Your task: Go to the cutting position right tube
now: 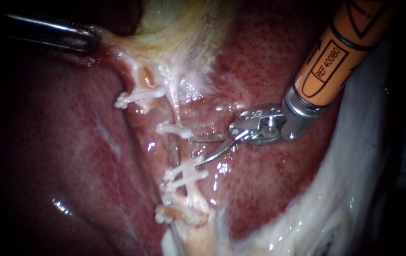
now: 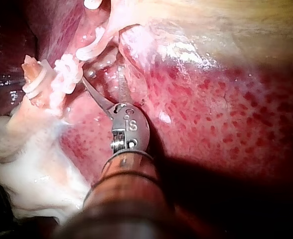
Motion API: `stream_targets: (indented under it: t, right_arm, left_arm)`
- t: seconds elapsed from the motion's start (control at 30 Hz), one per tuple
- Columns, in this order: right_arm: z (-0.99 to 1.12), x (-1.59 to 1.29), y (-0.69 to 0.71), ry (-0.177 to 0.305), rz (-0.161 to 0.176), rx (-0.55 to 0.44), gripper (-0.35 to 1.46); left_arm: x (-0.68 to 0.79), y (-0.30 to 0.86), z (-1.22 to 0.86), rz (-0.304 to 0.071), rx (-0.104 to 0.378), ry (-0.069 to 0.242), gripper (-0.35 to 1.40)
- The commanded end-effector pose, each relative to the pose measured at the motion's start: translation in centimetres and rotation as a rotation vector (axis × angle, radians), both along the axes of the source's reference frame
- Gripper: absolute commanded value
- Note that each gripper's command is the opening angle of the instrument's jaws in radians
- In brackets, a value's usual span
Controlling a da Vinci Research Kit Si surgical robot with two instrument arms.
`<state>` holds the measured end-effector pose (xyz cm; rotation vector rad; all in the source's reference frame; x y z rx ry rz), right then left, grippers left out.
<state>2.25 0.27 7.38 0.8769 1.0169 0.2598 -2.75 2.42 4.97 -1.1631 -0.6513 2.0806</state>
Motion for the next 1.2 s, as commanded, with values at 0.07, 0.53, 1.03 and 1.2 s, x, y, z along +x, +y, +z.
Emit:
stream_targets:
  t: [0.07,0.53,1.03,1.2]
  right_arm:
    - [0.00,0.00,0.00,-0.001,0.002,-0.001,1.01]
    - [-0.40,-0.35,0.25,0.022,-0.027,0.037,1.25]
    - [-0.92,-0.41,-0.08,-0.035,-0.138,0.254,1.40]
    - [-0.97,-0.28,-0.15,-0.058,-0.148,0.292,1.42]
  left_arm:
    - [0.00,0.00,0.00,0.000,0.000,0.000,-0.35]
    - [0.01,0.00,0.00,0.000,0.000,0.000,-0.35]
    - [0.01,0.00,0.00,0.001,0.000,0.000,-0.35]
    - [0.01,0.00,0.00,0.000,0.000,0.000,-0.35]
